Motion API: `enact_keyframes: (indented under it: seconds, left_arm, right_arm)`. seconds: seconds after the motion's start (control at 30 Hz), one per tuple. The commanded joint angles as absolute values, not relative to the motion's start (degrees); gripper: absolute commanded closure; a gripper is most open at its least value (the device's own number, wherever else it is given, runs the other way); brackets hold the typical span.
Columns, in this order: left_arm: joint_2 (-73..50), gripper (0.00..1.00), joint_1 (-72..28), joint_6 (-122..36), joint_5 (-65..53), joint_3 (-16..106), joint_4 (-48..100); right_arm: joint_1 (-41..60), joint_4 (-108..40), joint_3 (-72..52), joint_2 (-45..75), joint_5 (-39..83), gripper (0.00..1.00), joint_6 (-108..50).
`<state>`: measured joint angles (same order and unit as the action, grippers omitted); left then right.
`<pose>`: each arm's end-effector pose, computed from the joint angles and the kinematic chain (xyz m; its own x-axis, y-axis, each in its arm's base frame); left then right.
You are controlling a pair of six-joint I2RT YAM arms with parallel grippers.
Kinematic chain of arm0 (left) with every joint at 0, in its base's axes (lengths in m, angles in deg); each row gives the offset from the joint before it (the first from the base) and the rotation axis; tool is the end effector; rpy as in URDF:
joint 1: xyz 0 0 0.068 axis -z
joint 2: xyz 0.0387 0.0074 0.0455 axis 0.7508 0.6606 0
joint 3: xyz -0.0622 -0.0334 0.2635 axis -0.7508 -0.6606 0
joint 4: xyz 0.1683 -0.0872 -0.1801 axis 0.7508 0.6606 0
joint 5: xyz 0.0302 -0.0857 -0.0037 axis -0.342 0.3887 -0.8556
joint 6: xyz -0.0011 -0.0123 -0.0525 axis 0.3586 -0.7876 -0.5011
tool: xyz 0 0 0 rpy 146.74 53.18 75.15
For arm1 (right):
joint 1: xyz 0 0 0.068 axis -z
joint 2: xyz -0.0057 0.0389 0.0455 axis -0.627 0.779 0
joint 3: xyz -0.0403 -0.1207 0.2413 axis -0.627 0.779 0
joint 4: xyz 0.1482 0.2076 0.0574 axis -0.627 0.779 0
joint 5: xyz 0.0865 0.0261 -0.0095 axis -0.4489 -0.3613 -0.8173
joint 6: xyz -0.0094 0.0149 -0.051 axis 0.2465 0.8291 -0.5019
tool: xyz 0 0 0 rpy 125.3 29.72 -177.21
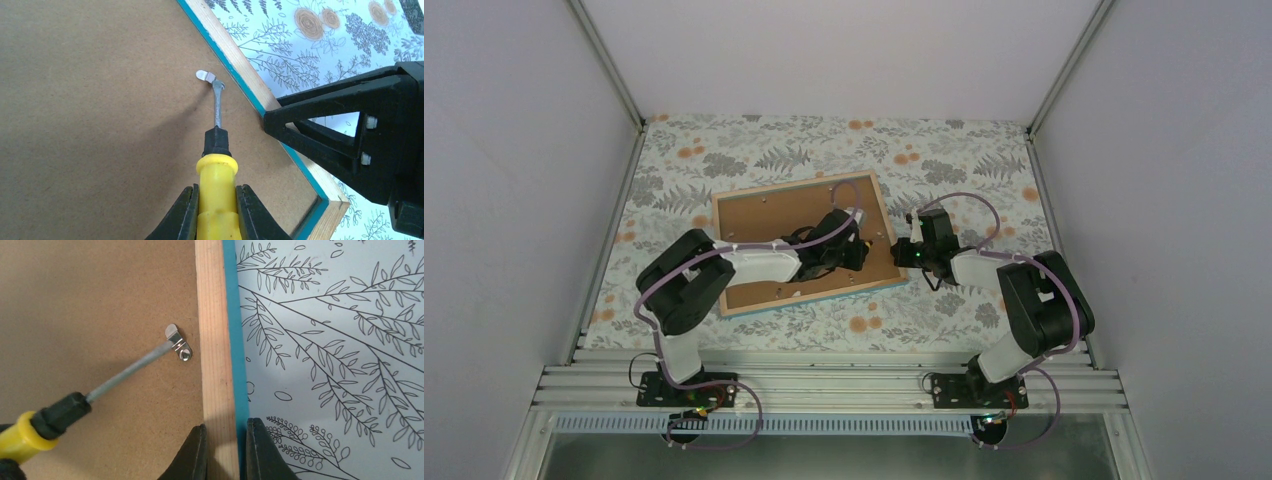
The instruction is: Take the photo out of the frame
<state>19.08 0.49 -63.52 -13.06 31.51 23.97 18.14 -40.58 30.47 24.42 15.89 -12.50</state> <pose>0.2497 -0.2901 0.1555 -0.7876 0.0883 -0.6098 0.4090 0.8152 -0.4102 0.2599 0.1071 0.1270 -0.8458 0.0936 -0.5252 -0.1630 0.8920 0.4215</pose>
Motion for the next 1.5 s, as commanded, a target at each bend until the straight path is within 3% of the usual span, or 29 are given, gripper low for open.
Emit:
enact_keyframes:
  seconds: [0.0, 0.37, 0.73, 1.17, 1.47]
  left_arm:
    - [15.9, 0.98, 0.0, -66.0, -16.7, 29.8, 22.5]
    - [9.4, 0.98, -1.0, -67.1, -18.3, 24.7, 20.8]
    - [-6.6, 0.98, -10.3, -67.9, -22.4, 10.9, 20.3]
    - [-20.6, 0.98, -30.2, -66.5, -17.7, -2.7, 17.0]
    - [-18.7, 0.98, -48.8, -68.5, -4.8, -9.9, 4.4]
  right_arm:
    - [17.6, -40.7, 30.5, 25.5, 17.0, 0.96, -10.1]
    - [17.7, -40.2, 30.7, 24.5, 19.2, 0.96, -9.9]
    - [19.1, -39.5, 31.6, 22.5, 22.8, 0.96, -8.9]
    - [21.8, -39.7, 33.2, 20.6, 25.6, 0.94, -7.7]
    - [21.8, -40.6, 33.5, 20.7, 24.0, 0.86, -8.1]
